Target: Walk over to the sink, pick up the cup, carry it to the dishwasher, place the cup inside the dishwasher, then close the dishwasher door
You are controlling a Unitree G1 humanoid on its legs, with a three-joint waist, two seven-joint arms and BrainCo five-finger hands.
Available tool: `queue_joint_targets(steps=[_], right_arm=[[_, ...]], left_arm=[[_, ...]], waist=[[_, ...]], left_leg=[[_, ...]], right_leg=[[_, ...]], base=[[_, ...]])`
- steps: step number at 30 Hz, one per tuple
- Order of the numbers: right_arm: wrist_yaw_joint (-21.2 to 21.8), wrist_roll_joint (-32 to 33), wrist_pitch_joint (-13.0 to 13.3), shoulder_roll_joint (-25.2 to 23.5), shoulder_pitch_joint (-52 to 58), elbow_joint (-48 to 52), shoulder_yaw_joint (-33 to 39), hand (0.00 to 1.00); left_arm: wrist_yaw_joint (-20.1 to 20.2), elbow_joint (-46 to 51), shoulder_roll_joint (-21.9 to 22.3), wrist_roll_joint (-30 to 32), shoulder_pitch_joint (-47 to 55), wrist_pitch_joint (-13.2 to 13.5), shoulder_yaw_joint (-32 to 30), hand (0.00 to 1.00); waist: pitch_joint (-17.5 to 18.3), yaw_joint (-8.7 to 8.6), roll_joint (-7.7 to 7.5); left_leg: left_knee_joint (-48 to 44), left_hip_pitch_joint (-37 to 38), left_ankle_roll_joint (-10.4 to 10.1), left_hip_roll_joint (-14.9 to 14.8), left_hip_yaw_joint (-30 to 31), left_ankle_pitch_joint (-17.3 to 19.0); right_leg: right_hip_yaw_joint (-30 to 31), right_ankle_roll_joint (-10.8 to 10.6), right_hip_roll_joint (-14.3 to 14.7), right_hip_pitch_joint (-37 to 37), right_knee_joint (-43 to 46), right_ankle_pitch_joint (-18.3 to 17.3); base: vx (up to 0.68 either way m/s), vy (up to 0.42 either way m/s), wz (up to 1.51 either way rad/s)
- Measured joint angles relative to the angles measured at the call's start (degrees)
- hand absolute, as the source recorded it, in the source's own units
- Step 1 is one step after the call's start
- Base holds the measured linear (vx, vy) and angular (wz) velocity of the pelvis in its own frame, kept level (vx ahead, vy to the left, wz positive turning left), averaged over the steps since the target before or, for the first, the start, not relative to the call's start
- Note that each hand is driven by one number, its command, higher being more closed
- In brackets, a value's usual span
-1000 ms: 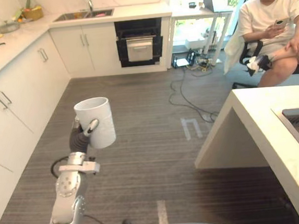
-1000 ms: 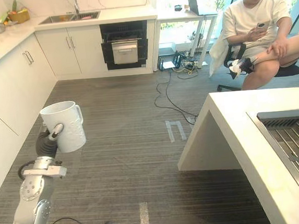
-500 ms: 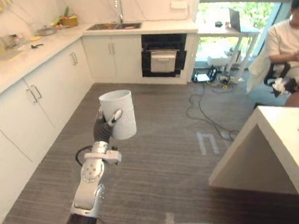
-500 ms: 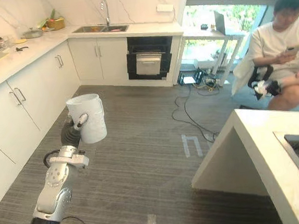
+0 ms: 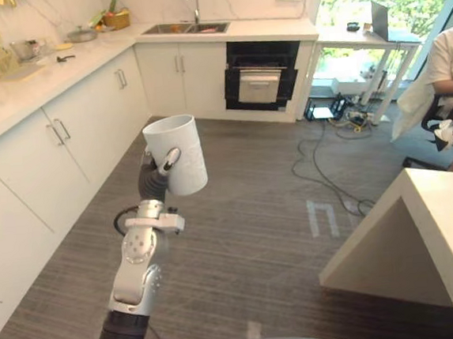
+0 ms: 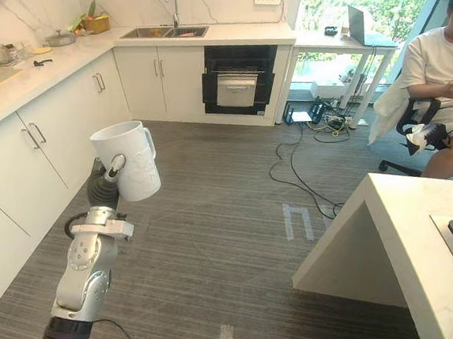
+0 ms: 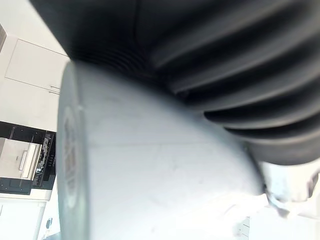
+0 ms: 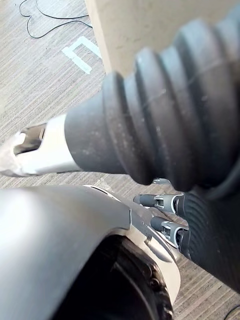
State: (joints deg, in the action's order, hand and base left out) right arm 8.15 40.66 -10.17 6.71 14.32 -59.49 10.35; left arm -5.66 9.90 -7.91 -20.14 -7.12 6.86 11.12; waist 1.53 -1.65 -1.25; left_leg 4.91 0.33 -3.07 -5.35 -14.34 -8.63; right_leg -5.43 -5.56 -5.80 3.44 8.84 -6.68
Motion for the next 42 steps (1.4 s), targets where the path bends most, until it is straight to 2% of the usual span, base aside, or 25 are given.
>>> queue_joint_targets(steps=[3, 9, 10, 16, 18, 20, 22, 27, 28, 29, 30, 31, 32, 33, 34, 35, 36, 37, 38, 39, 40, 41, 42], right_arm=[[0.6, 0.5, 0.2, -0.5, 0.0, -0.1, 1.1, 0.0], [0.6, 2.8, 0.4, -0.3, -0.4, -0.1, 1.1, 0.0], [0.5, 3.0, 0.4, -0.3, -0.4, -0.2, 1.7, 0.0], [0.6, 2.9, 0.4, -0.4, -0.3, -0.2, 1.6, 0.0], [1.4, 2.7, 0.7, -0.3, -0.1, -0.2, 1.0, 0.0], [2.6, 2.1, 1.5, -0.1, 0.2, -0.2, 0.0, 0.0], [4.4, 2.1, 2.3, 0.7, 1.1, -0.1, -0.9, 0.0], [5.9, 2.2, 4.8, 1.0, 2.5, -0.1, 0.0, 0.0], [5.9, 1.6, 5.2, 0.6, 2.5, -0.1, 1.2, 0.0], [6.1, 1.0, 5.6, 0.4, 2.9, -0.2, 1.5, 0.0], [6.4, -0.4, 6.4, 0.4, 2.5, 0.0, 2.6, 0.0], [6.6, -0.6, 6.6, 0.5, 3.1, 0.0, 5.8, 0.0], [6.7, -0.4, 6.7, 0.3, 3.4, -0.3, 7.8, 0.0], [6.7, 0.5, 6.5, -0.8, 3.0, -1.5, 10.8, 0.0], [6.7, 0.6, 6.2, -2.7, 2.6, -2.3, 12.4, 0.0], [6.7, 0.6, 6.2, -3.6, 2.5, -2.3, 13.1, 0.0], [6.8, 0.5, 6.7, -4.9, 2.4, -2.3, 12.8, 0.0], [7.0, 0.5, 7.7, -5.4, 2.4, -1.9, 11.8, 0.0], [7.6, 0.3, 8.5, -5.4, 2.2, -0.2, 11.6, 0.0], [7.8, 0.3, 8.6, -5.6, 2.5, 0.4, 11.5, 0.0], [8.2, 0.2, 9.5, -6.4, 3.4, 1.8, 10.4, 0.0], [8.5, 0.6, 10.2, -7.1, 3.8, 2.3, 10.2, 0.0], [8.9, 0.7, 10.5, -7.4, 4.2, 2.5, 10.2, 0.0]], left_arm=[[0.4, -1.6, -0.3, 0.0, -0.5, 0.0, 0.2, 1.0], [1.0, -2.1, -1.2, 0.0, -1.2, 0.0, 0.3, 1.0], [-0.1, -6.2, -1.9, -0.1, -3.6, 0.0, 1.3, 1.0], [-0.1, -6.2, -1.4, -0.1, -3.1, 0.1, 1.2, 1.0], [-0.2, -5.9, -0.3, -0.3, -1.3, 0.5, 0.3, 1.0], [-0.2, -5.4, 0.8, -0.6, 1.3, 0.7, -1.1, 1.0], [-0.2, -3.3, 3.2, -1.0, 6.7, 1.4, -3.6, 1.0], [-0.2, 0.4, 5.8, -1.0, 14.1, 2.9, -7.7, 1.0], [-0.1, 1.4, 5.7, -1.0, 14.0, 3.0, -7.8, 1.0], [0.0, 1.8, 5.7, -1.0, 13.8, 2.9, -7.7, 1.0], [0.4, 2.2, 5.9, -1.0, 13.6, 2.9, -7.4, 1.0], [1.0, 2.0, 6.0, -1.0, 13.3, 2.8, -6.8, 1.0], [1.5, 1.4, 5.9, -1.0, 12.6, 2.8, -6.4, 1.0], [2.3, -0.8, 5.4, -1.0, 10.6, 2.6, -6.9, 1.0], [2.2, -3.8, 3.9, -1.0, 9.1, 2.3, -7.4, 1.0], [2.1, -5.3, 3.2, -1.0, 8.7, 1.8, -7.5, 1.0], [1.8, -6.6, 2.1, -0.9, 8.8, 0.6, -7.6, 1.0], [1.1, -5.7, 2.3, -0.8, 8.8, 0.4, -6.9, 1.0], [0.7, -5.5, 2.5, -0.4, 8.8, 0.7, -7.1, 1.0], [0.6, -5.4, 2.6, -0.3, 8.8, 0.7, -7.0, 1.0], [0.5, -4.8, 2.4, 0.2, 8.5, 0.7, -5.9, 1.0], [0.6, -3.9, 2.3, 0.5, 7.9, 0.7, -4.5, 1.0], [0.9, -3.6, 2.3, 0.8, 7.3, 0.7, -3.5, 1.0]], waist=[[-0.3, -0.36, -0.35], [-0.7, -1.33, 0.2], [0.1, -2.07, 0.37], [0.1, -1.67, 0.38], [-0.9, -1.5, 0.25], [-2.5, -0.64, 0.27], [-3.6, 0.38, 1.57], [-4.1, 1.95, 3.34], [-3.6, 1.91, 2.17], [-3.4, 1.84, 1.77], [-3.3, 1.96, 2.12], [-2.4, 1.29, 3.67], [-2.0, 0.66, 4.33], [-2.2, 0.89, 3.55], [-2.7, 0.59, 0.58], [-3.2, 0.28, -0.1], [-3.4, -0.15, -1.31], [-4.5, -0.59, -0.32], [-5.3, -0.56, -0.26], [-5.3, -0.7, -0.24], [-5.4, -1.51, -0.23], [-5.6, -2.12, -0.07], [-5.5, -2.23, 0.09]], left_leg=[[0.0, 0.2, -0.4, 0.0, -0.5, 0.4], [0.0, 1.2, -0.2, -0.1, -2.7, 0.7], [0.0, 1.4, -0.1, 0.0, -4.1, 0.6], [-0.4, 1.5, 0.7, -0.1, -4.3, -0.3], [-1.1, 2.5, 0.8, -0.2, -4.3, -0.5], [-5.4, 2.5, 0.7, -1.1, -4.4, 1.8], [-10.9, 1.6, 0.1, -2.8, -4.3, 6.6], [-15.4, 0.3, -1.3, -3.5, -4.2, 11.1], [-14.4, 0.3, -2.0, -2.2, -4.5, 11.9], [-17.3, -0.2, 0.1, -1.7, -4.2, 12.5], [-23.8, -1.7, 2.2, -1.1, -4.0, 14.8], [-25.5, -1.4, 1.5, -0.6, -4.0, 18.0], [-25.2, -1.3, 2.8, -0.2, -3.0, 19.7], [-26.0, -1.2, 3.1, 2.0, -2.6, 21.3], [-27.0, -0.8, 4.0, 3.8, -2.2, 21.9], [-27.6, -0.2, 4.4, 4.2, -2.2, 22.3], [-28.5, 1.7, 4.7, 5.6, -1.8, 22.7], [-30.6, 1.5, 5.4, 4.5, -1.2, 24.7], [-31.9, 1.6, 5.7, 4.3, -1.6, 26.4], [-31.8, 1.9, 5.7, 4.2, -1.6, 26.5], [-30.7, 2.5, 5.7, 3.6, -1.1, 26.5], [-28.5, 3.5, 5.8, 3.3, 0.0, 26.4], [-27.0, 3.9, 6.0, 3.3, 0.5, 26.3]], right_leg=[[0.7, 0.0, 0.0, 0.0, -0.2, 0.0], [3.5, 0.1, 0.2, -0.8, -0.4, -0.1], [5.4, -0.4, 0.2, -1.7, -0.5, 0.9], [5.3, -0.3, 0.3, -1.0, -0.6, 1.3], [5.1, -0.3, 0.7, 0.9, -1.1, 1.6], [5.2, 0.2, 0.8, 2.3, -1.2, 1.1], [5.3, 0.4, 1.6, 3.7, -1.2, 0.6], [6.2, 0.8, 2.0, 4.2, -1.2, 0.7], [6.2, 0.8, 0.2, 3.5, -1.0, 0.6], [6.0, 0.5, -1.0, 2.6, -0.1, 0.4], [6.0, -0.2, -2.1, 1.3, 1.9, -0.7], [4.5, -1.3, -2.1, 1.3, 3.2, -1.7], [3.1, -1.9, -2.3, 1.3, 4.6, -2.7], [3.7, -2.6, -5.1, -3.6, 21.5, -6.3], [5.9, -1.6, -6.7, -10.3, 43.5, -4.7], [6.2, 0.8, -6.7, -12.3, 50.0, 0.8], [6.3, 4.4, -7.5, -14.8, 54.8, 9.5], [6.2, 6.7, -6.9, -18.6, 60.0, 18.5], [7.7, 5.6, -5.7, -21.9, 63.0, 12.1], [7.4, 5.3, -5.2, -22.3, 62.5, 10.2], [5.7, 4.9, -3.1, -23.5, 57.8, 3.8], [3.0, 4.3, -1.5, -23.3, 47.9, 0.8], [1.8, 3.7, -0.9, -22.8, 40.6, 0.6]], base=[[0.0, 0.008, -0.09], [-0.04, 0.015, -0.19], [-0.01, 0.008, -0.09], [0.0, -0.001, 0.01], [-0.01, -0.017, 0.07], [-0.06, -0.029, -0.02], [-0.08, -0.048, -0.08], [-0.06, -0.009, -0.09], [-0.04, 0.07, 0.11], [-0.02, 0.079, 0.12], [-0.02, 0.085, 0.24], [-0.01, 0.09, 0.44], [0.04, 0.131, 0.6], [0.07, 0.112, 0.66], [0.1, 0.078, 0.55], [0.11, 0.05, 0.51], [0.2, 0.093, 0.32], [0.17, 0.088, 0.08], [0.11, 0.068, -0.08], [0.05, -0.009, -0.02], [0.11, -0.023, 0.26], [0.14, -0.032, 0.35], [0.17, -0.044, 0.44]])
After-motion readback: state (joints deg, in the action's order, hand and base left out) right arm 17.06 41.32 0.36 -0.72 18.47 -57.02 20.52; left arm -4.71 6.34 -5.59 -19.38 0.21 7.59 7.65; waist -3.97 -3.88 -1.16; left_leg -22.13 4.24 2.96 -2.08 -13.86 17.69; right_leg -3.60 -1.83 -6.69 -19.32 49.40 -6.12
